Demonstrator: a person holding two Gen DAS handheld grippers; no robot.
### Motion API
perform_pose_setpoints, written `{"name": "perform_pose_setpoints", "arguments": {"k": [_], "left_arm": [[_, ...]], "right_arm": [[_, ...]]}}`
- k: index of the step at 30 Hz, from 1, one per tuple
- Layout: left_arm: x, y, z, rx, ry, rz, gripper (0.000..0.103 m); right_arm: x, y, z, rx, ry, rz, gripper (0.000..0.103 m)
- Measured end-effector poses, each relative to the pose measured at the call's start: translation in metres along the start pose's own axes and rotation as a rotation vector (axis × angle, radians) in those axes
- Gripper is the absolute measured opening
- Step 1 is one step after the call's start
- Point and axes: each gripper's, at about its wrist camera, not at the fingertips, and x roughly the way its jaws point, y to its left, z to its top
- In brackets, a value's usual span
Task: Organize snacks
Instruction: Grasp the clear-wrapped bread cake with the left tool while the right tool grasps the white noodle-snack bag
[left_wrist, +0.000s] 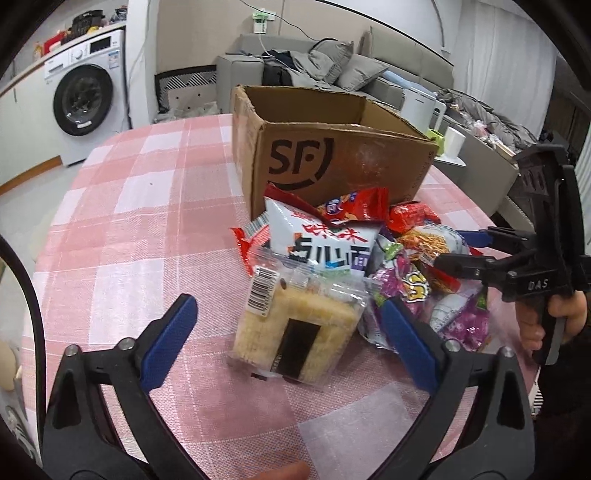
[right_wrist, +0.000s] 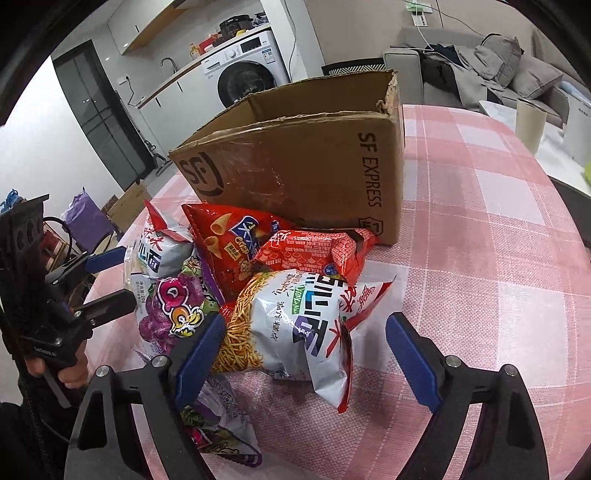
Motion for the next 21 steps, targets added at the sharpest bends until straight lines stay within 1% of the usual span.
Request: {"name": "perform_pose_setpoints", "arguments": {"k": [2, 3, 5, 9, 15, 17, 21], "left_arm": [[0.002, 0.0, -0.001, 0.0, 0.012, -0.016, 0.092], [0.003, -0.001, -0.001, 0.001, 0.015, -0.025, 0.091], [0.007, -0.002, -0.003, 0.011, 0.038, -0.027, 0.081], [0.015, -0.006, -0.006, 0.018, 0.064, -0.042, 0.068], [0.014, -0.011, -0.008, 0.037, 0.061, -0.045, 0.063], [0.012, -0.014, -0.008, 0.051, 0.049, -0.043, 0.06], [0.007, -0.017, -0.008, 0.061, 0.036, -0.038, 0.059]], "right_arm": [[0.001, -0.001, 0.0, 0.001, 0.002, 0.004, 0.089], [0.002, -0.001, 0.0, 0.004, 0.006, 0.012, 0.089], [0.004, -0.003, 0.0, 0.012, 0.013, 0.026, 0.088], [0.009, -0.005, -0.001, 0.025, 0.016, 0.038, 0.086], [0.008, -0.005, -0.001, 0.018, 0.015, 0.039, 0.085], [0.007, -0.005, -0.001, 0.016, 0.011, 0.043, 0.085], [0.006, -0.005, -0.003, 0.024, 0.01, 0.071, 0.077]]}}
